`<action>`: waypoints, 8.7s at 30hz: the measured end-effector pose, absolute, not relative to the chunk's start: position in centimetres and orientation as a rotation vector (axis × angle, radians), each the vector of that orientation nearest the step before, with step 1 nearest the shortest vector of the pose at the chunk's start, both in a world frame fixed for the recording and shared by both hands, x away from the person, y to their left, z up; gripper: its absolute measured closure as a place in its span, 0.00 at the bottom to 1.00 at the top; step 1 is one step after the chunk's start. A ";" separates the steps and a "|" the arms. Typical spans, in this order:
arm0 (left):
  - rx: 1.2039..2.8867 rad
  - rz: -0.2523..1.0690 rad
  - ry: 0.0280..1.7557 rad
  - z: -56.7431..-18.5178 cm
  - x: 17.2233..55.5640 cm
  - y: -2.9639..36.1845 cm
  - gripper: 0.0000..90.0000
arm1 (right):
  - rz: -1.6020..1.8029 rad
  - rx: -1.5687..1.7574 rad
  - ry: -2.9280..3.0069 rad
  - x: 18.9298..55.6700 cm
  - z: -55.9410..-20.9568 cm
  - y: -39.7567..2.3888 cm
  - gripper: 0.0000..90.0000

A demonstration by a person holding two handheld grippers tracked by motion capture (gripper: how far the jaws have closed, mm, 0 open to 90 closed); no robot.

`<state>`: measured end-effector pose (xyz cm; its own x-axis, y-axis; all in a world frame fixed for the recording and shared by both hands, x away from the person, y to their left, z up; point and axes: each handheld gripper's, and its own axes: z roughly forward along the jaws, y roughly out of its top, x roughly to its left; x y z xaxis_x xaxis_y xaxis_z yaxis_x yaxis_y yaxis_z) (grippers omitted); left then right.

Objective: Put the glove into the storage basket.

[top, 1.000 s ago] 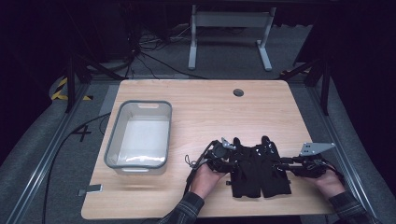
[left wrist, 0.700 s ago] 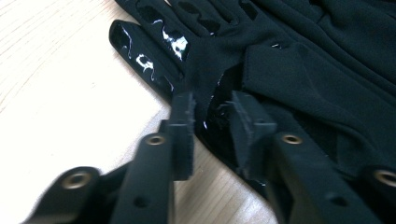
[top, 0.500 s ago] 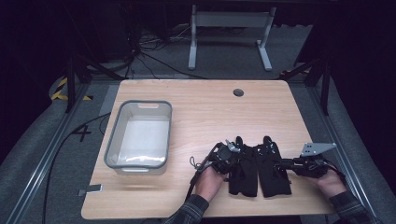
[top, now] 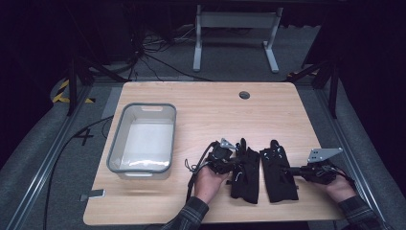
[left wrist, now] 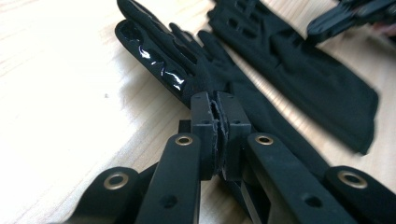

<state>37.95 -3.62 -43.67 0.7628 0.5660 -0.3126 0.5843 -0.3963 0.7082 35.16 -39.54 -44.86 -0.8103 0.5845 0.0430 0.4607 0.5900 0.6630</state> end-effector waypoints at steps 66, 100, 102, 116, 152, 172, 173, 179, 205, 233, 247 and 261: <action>2.031 -0.098 0.760 -42.2 41.2 -8.1 0.96 | 1.133 0.681 2.710 38.5 -45.6 -30.9 1.00; 2.167 -0.154 0.530 -42.8 37.7 -11.1 1.00 | 1.011 0.991 2.438 39.6 -46.4 -39.5 0.17; 2.200 -0.160 0.514 -43.4 37.4 -11.7 1.00 | 1.017 0.989 2.435 39.6 -46.5 -39.5 0.16; 2.302 -0.176 0.512 -44.7 36.6 -12.2 1.00 | 1.036 0.968 2.434 39.7 -46.6 -39.3 0.14; 2.410 -0.010 0.728 -44.2 36.7 -2.2 1.00 | 1.035 0.969 2.436 39.7 -46.6 -39.3 0.14; 2.359 0.050 0.633 -41.7 39.2 -2.5 0.57 | 1.036 0.974 2.433 39.8 -46.6 -39.2 0.14; 2.361 0.033 0.614 -41.7 39.6 -2.6 0.53 | 1.037 0.974 2.433 39.8 -46.6 -39.2 0.14; 2.367 0.044 0.570 -42.0 41.0 -3.4 0.41 | 1.034 0.974 2.432 39.8 -46.6 -39.2 0.14; 2.476 0.116 0.512 -45.1 42.3 -6.0 0.20 | 1.037 0.973 2.431 39.8 -46.7 -39.2 0.14; 2.444 -0.012 0.547 -44.1 41.8 -5.4 0.78 | 1.036 0.973 2.432 39.8 -46.7 -39.2 0.14; 2.354 0.035 0.685 -40.4 41.2 -3.0 0.78 | 1.036 0.974 2.432 39.8 -46.7 -39.2 0.14; 2.260 0.116 0.776 -36.3 41.1 0.4 0.78 | 1.036 0.975 2.432 39.8 -46.7 -39.2 0.14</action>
